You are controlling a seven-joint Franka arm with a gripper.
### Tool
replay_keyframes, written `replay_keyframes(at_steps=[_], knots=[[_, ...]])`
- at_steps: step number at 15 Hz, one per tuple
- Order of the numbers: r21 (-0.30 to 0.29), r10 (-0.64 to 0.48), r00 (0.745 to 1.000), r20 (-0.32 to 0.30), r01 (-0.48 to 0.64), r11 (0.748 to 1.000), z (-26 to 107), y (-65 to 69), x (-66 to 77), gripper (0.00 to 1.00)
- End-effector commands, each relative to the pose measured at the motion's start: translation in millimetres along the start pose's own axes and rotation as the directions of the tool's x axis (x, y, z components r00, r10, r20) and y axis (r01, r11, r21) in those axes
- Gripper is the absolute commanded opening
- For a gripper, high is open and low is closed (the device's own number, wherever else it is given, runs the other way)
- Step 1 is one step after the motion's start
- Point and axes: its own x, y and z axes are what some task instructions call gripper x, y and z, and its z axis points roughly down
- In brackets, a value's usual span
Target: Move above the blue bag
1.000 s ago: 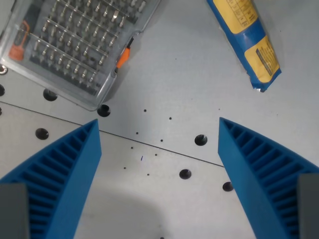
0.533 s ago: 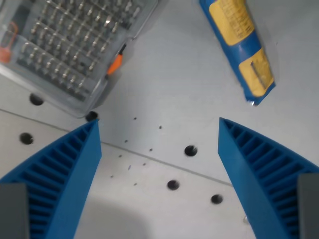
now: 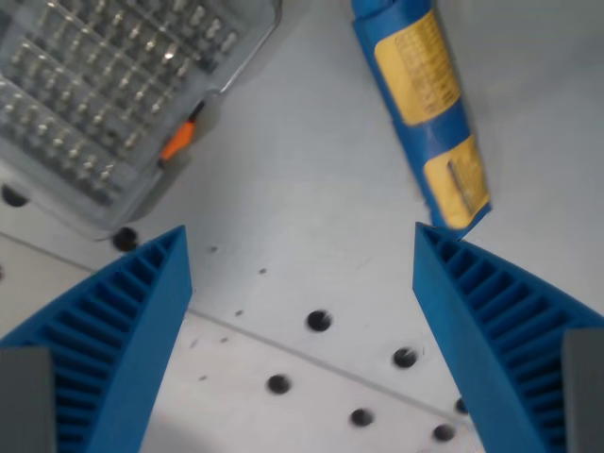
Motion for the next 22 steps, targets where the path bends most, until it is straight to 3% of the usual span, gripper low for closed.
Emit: replay_keyframes(at_steps=[1,12,22], knots=[[-0.003,-0.197,0.98,0.028,0.197,0.98,8.0,14.4,8.7,1.0],[-0.029,-0.342,0.939,0.03,0.343,0.939,50.6,45.2,20.6,1.0],[-0.03,-0.37,0.928,0.033,0.371,0.928,78.2,64.8,27.5,1.0]])
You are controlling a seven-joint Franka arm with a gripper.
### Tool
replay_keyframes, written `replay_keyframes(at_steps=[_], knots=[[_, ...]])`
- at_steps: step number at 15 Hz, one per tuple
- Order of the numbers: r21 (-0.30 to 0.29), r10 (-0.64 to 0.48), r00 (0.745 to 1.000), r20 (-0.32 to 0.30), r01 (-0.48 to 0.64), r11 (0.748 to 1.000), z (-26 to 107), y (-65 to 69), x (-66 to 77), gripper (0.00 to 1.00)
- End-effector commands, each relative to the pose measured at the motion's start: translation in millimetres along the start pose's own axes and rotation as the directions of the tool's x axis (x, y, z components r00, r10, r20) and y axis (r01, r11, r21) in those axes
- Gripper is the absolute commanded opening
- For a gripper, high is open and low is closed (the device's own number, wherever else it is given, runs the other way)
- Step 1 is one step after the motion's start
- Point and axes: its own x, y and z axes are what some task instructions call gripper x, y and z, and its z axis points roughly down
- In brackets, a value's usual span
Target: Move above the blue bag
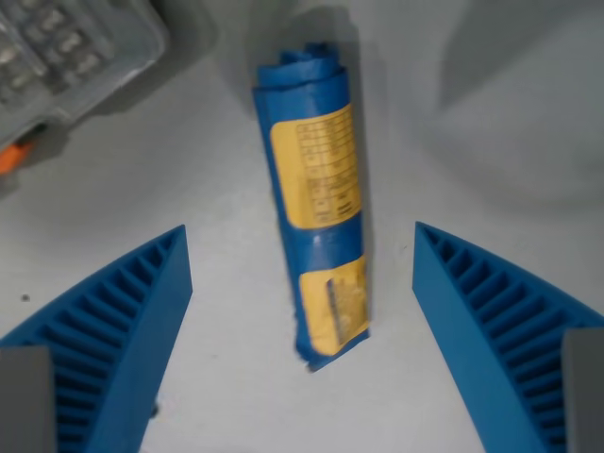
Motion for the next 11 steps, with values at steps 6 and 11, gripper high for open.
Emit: replay_keyframes(at_steps=[6,11], knots=[[-0.019,-0.077,0.997,0.015,0.078,0.997,9.8,13.0,0.8,1.0],[-0.019,-0.064,0.998,0.015,0.064,0.998,11.3,13.7,0.5,1.0]])
